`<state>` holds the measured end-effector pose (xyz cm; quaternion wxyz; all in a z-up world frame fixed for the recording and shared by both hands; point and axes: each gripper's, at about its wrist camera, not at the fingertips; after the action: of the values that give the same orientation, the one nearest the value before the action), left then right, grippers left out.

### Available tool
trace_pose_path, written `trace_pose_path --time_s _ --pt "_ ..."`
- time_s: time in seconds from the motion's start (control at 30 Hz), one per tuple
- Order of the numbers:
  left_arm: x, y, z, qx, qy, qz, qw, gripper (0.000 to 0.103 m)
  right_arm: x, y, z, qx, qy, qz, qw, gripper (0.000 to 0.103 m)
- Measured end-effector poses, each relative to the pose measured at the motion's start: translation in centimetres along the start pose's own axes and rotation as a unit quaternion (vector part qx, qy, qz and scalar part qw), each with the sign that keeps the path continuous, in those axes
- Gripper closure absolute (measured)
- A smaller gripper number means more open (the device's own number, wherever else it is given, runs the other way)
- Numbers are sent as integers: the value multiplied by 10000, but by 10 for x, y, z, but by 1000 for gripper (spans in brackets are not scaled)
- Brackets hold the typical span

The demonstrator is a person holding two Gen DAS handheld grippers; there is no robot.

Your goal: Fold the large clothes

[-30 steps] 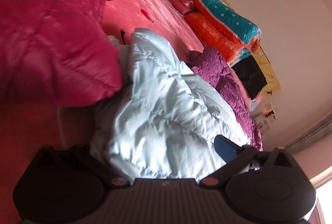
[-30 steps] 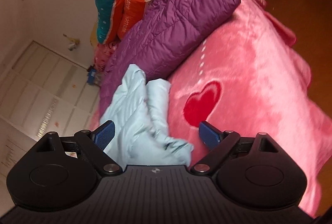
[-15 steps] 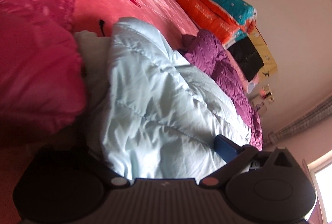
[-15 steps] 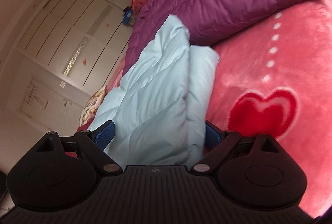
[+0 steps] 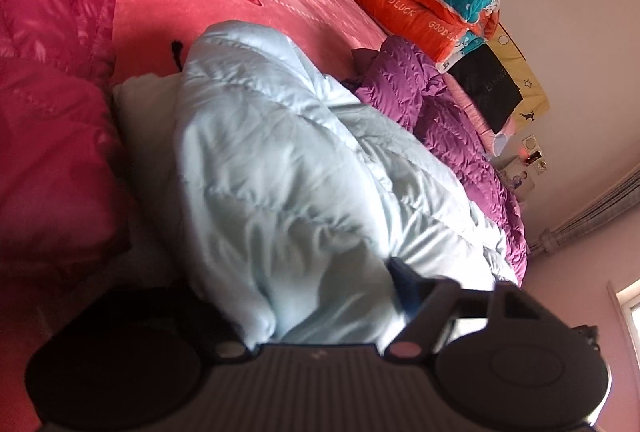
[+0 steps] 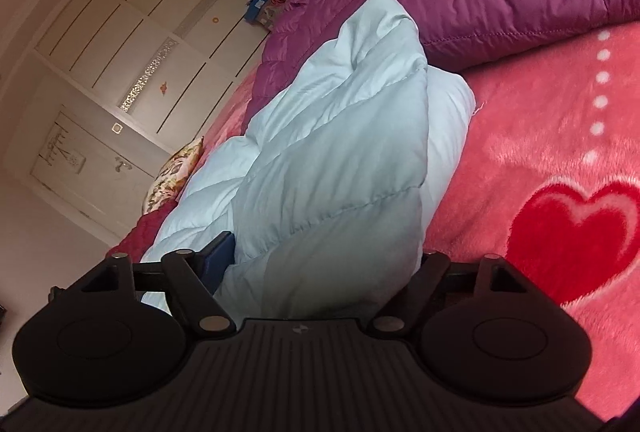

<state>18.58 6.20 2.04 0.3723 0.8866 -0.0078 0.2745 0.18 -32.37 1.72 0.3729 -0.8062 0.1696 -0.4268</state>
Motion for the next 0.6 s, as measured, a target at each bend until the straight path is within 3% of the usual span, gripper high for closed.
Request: trace_pose_path --time_s 0.03,0.13,0.23,0.43,0.6 --pt "0 3 -1 32 19 45 10000 45 -1 -4 -1 -40 40 -37 10000 27" --pt "1 16 -5 173 124 302 9993 62 -5 -21 -7 -204 229 -247 9992 45" --pt "5 37 -11 335 223 642 9971 70 -10 -46 -12 -579 418 -716 9949 54" --pt "22 83 -20 203 437 1285 9905 77 -21 -93 -31 -1320 1011 -1767 9701 62" --pt "40 140 -18 -81 737 2140 9740 77 -14 -116 -63 -1646 1777 -2133 9465 63"
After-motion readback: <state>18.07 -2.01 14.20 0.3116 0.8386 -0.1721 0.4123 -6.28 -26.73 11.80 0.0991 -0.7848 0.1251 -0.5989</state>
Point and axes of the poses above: each gripper's, at about its wrist camera, not at the fingertips, and z roughly the way its jaws point, y to its right, x to its top
